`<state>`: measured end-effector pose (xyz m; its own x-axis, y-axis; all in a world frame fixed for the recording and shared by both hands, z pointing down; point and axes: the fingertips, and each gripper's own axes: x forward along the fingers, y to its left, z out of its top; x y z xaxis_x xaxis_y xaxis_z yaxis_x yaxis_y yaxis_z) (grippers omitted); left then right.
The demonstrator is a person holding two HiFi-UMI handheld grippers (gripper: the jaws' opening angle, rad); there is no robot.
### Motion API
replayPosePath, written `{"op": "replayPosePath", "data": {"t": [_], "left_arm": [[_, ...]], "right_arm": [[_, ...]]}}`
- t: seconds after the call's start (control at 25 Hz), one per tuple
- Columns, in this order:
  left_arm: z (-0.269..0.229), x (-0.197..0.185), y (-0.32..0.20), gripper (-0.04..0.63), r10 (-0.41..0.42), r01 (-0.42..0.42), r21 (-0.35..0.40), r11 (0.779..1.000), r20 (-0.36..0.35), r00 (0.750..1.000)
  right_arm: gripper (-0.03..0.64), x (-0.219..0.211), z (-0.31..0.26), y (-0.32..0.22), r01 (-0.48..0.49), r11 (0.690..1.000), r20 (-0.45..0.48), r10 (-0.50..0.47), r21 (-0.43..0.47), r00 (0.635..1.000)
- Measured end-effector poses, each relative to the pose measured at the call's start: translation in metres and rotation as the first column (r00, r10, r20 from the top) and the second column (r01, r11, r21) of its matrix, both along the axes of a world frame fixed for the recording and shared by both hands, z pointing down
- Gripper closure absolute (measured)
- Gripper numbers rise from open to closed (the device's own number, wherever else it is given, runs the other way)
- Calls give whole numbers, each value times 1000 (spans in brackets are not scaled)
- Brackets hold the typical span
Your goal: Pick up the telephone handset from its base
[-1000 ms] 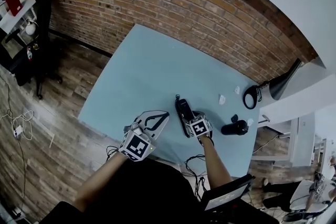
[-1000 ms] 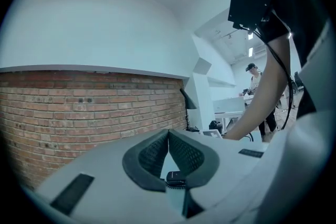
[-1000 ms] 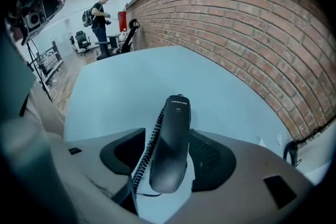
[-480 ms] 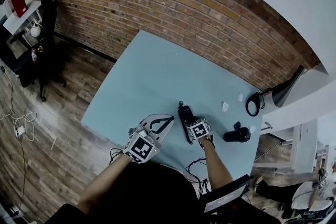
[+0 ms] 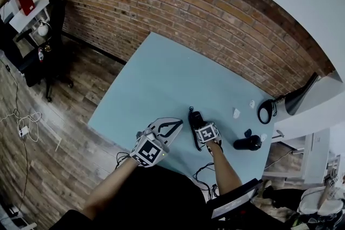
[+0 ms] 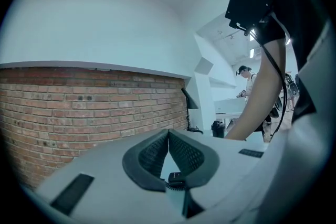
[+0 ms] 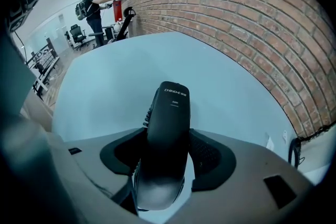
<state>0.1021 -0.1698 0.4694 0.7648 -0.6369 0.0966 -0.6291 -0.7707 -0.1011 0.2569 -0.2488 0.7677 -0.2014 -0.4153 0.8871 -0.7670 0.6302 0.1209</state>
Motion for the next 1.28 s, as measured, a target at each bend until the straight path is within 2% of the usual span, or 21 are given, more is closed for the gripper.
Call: {"op": "replayPosePath", "data": {"t": [0.36, 0.68, 0.92, 1.12, 1.28], "left_arm": [[6, 2, -6, 580, 1, -1, -11, 1000, -2, 1000], [9, 7, -5, 578, 42, -43, -24, 999, -8, 999], [21, 2, 4, 579, 76, -75, -51, 996, 6, 997], [31, -10, 10, 578, 92, -90, -66, 994, 20, 996], [31, -20, 11, 578, 91, -91, -68, 994, 5, 996]], "right_arm": [[353, 4, 5, 4, -101, 995, 54, 101, 1, 993], [353, -2, 5, 17, -85, 996, 47, 86, -9, 995], [354, -18, 6, 33, -17, 1000, 51, 17, 0, 999], [354, -24, 4, 46, -46, 999, 56, 45, 9, 997], [354, -38, 6, 61, -7, 1000, 50, 7, 8, 999]]}}
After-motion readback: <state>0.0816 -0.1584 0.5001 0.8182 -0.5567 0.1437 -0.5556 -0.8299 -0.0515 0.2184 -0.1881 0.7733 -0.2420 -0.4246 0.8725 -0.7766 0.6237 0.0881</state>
